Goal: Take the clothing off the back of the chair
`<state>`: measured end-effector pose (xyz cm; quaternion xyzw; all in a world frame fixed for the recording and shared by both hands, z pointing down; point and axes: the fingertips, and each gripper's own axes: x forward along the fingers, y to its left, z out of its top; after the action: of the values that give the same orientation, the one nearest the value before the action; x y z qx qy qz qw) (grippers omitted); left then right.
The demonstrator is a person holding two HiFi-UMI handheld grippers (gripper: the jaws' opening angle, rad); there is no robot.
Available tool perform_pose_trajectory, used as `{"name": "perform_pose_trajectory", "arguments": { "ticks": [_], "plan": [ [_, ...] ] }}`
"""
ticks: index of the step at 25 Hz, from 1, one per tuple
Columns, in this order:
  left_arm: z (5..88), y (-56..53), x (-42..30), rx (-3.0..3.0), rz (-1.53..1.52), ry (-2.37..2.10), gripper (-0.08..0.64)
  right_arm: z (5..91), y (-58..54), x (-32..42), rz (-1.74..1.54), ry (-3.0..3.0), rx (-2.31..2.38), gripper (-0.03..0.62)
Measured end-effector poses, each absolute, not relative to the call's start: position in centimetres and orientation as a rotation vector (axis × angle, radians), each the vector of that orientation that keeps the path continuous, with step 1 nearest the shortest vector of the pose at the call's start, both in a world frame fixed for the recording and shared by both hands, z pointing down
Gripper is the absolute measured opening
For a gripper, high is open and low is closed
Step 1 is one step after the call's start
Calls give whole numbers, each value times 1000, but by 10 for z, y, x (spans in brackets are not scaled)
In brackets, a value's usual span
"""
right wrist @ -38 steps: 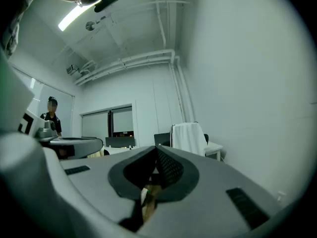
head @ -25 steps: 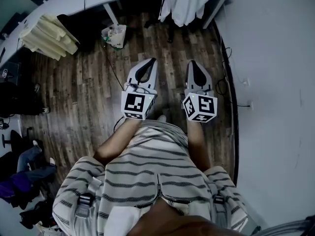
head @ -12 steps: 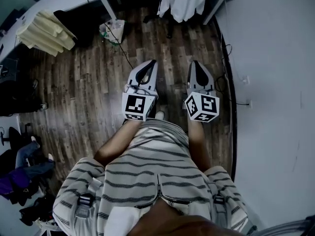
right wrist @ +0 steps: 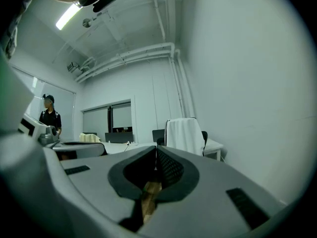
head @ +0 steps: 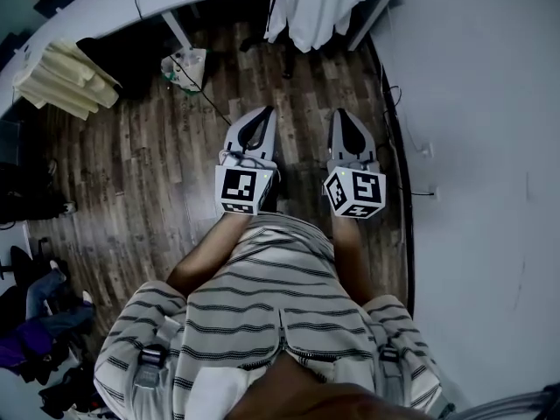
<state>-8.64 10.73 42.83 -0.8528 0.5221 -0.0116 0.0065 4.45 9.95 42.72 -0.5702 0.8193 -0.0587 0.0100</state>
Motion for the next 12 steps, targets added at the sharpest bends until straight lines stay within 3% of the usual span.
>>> {"name": "perform_pose_trajectory", "arguments": {
  "ticks": [12],
  "plan": [
    [413,-16,-83,-2684,-26,1648,26,414,-18,53,-197,2547,-1810,20]
  ]
}}
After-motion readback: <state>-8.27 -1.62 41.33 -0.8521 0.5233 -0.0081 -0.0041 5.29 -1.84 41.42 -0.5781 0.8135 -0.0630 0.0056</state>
